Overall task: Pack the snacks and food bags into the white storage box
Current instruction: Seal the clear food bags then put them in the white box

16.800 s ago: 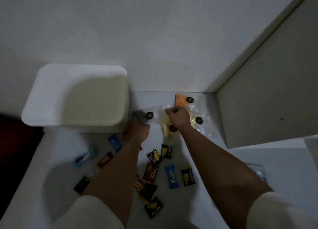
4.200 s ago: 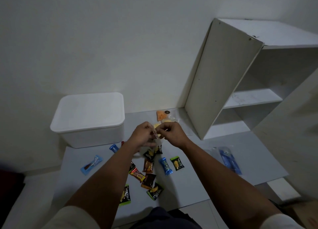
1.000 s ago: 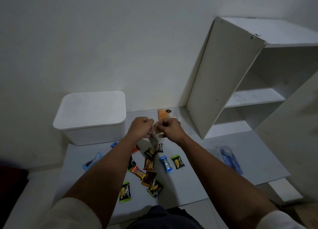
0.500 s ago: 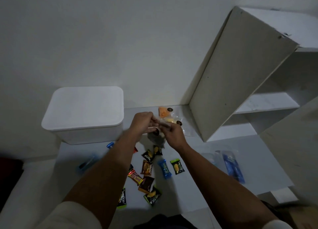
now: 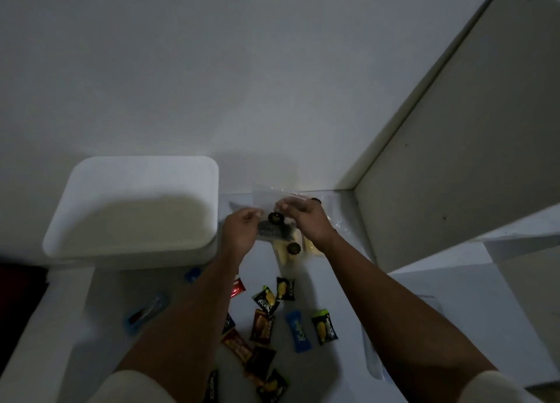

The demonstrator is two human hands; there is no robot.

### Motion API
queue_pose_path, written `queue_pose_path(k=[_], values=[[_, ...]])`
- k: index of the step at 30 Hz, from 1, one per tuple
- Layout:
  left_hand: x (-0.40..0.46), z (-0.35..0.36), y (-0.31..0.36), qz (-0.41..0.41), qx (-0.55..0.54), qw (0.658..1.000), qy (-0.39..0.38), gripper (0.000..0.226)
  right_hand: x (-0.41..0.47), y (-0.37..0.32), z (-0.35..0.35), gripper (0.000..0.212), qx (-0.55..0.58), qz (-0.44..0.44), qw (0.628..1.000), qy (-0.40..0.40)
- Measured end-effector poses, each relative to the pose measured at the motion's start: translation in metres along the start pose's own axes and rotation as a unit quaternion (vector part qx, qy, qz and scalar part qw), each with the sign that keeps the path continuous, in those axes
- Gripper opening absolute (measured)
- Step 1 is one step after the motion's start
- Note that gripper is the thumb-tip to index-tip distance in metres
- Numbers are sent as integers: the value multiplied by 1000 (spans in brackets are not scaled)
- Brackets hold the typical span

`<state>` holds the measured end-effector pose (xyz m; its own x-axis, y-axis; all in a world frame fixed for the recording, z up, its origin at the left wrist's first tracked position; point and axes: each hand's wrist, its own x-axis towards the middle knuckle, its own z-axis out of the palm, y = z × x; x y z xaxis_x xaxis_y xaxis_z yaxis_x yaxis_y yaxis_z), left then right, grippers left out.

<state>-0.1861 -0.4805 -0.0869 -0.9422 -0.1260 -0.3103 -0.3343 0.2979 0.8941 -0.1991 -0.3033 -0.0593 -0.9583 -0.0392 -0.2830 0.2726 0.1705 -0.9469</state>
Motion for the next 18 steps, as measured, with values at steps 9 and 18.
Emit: queue_pose_path(k=[9, 18], values=[[87, 18, -12, -79, -41, 989, 115, 31, 105, 39, 27, 8, -80, 54, 995, 27], [129, 42, -36, -105, -34, 974, 196, 47, 145, 46, 47, 21, -112, 22, 993, -7]])
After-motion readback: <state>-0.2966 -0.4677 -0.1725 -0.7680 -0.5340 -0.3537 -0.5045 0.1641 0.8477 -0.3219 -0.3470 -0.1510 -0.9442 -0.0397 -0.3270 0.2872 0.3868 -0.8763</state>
